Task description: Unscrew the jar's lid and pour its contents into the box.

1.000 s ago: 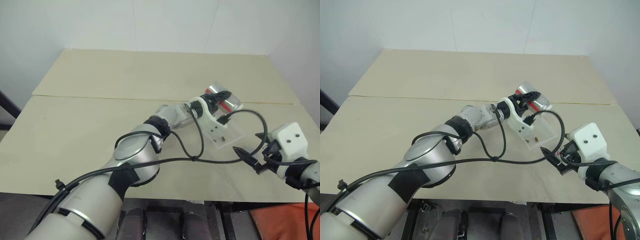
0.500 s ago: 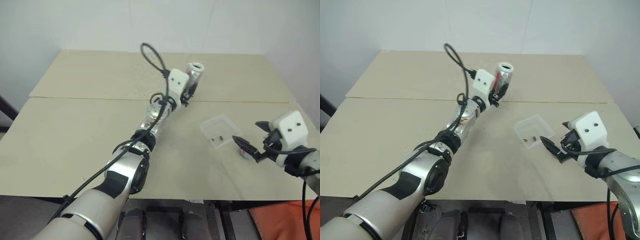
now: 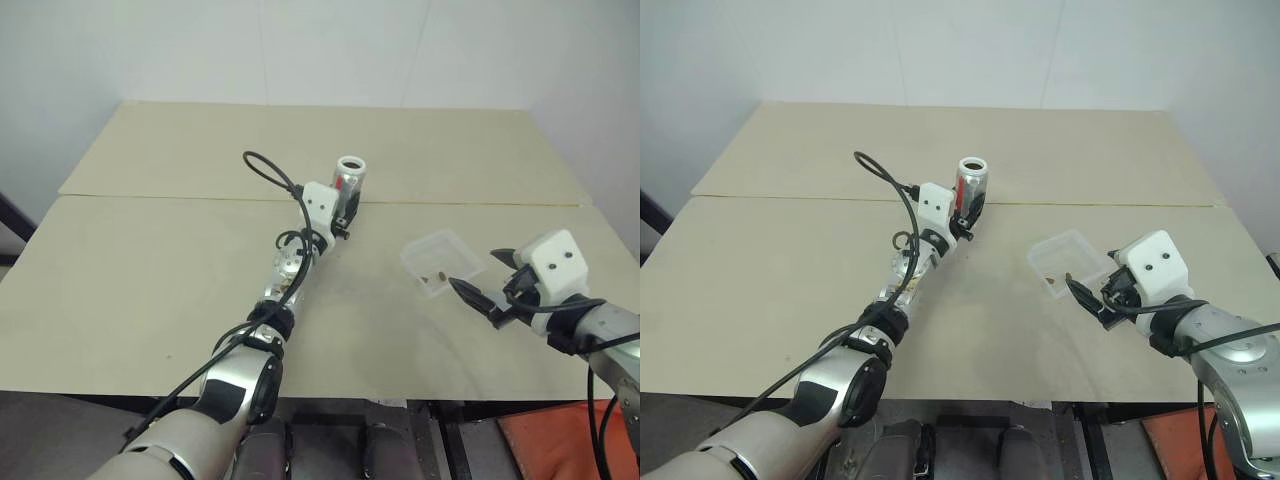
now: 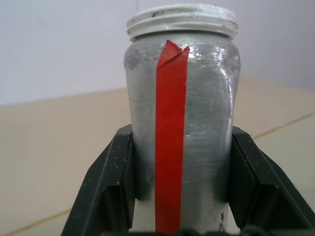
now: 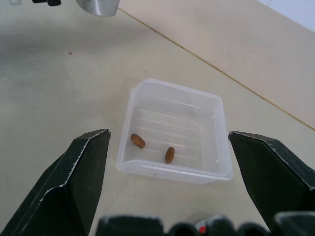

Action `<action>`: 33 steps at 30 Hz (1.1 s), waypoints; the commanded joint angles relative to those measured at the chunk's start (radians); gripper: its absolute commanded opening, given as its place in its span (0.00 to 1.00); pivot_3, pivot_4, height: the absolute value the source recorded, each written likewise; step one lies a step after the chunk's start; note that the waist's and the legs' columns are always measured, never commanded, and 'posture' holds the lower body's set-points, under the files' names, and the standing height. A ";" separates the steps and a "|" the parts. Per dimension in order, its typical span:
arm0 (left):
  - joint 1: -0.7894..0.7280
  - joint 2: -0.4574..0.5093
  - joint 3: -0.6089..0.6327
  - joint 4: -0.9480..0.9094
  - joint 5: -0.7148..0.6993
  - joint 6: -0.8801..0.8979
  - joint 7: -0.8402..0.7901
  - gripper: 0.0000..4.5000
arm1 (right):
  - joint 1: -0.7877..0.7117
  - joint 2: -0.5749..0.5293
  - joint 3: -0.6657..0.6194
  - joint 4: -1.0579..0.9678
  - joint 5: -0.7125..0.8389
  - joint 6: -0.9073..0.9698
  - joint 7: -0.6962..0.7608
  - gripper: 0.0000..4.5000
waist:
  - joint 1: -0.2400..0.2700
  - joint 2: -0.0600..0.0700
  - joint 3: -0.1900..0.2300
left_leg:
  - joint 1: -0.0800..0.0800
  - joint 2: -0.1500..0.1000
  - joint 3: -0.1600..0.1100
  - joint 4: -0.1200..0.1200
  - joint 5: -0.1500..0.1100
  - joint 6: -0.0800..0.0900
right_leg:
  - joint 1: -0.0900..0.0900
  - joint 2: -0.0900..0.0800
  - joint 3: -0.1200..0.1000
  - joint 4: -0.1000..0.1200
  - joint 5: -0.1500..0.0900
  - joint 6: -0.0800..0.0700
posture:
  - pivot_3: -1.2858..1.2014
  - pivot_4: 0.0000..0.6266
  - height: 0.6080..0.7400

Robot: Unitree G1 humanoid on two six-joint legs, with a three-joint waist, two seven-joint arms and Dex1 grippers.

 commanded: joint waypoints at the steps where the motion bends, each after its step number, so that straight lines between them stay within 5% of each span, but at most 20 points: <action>1: 0.077 -0.065 -0.030 -0.033 0.009 -0.046 0.011 0.48 | -0.010 0.003 -0.011 -0.033 -0.003 -0.009 -0.014 0.99 | -0.001 0.000 0.000 | 0.001 0.000 0.000 0.000 0.000 0.000 | 0.001 0.000 0.000 0.000 0.000 0.000 | 0.52 0.24 1.00; 20: 0.183 -0.050 -0.054 -0.005 -0.013 -0.054 -0.002 0.48 | -0.021 -0.020 0.004 -0.014 -0.020 -0.025 0.008 0.99 | -0.005 0.001 -0.001 | 0.004 0.000 -0.002 -0.001 0.000 0.000 | 0.002 0.000 0.001 0.000 0.000 0.000 | 0.52 0.24 1.00; 28: 0.229 -0.063 -0.065 -0.082 -0.019 -0.048 0.000 0.99 | -0.015 -0.016 0.020 -0.002 -0.043 -0.049 0.014 1.00 | -0.006 0.002 -0.002 | 0.004 0.000 -0.002 -0.001 0.000 0.000 | 0.003 0.000 0.001 0.000 0.000 0.000 | 0.52 0.24 1.00; 33: 0.320 -0.058 -0.089 -0.247 -0.024 0.005 -0.015 0.99 | -0.014 -0.015 0.021 0.010 -0.053 -0.064 0.018 1.00 | -0.006 0.003 -0.003 | 0.004 0.000 -0.002 -0.002 0.000 0.000 | 0.003 0.000 0.002 -0.001 0.000 0.000 | 0.52 0.24 1.00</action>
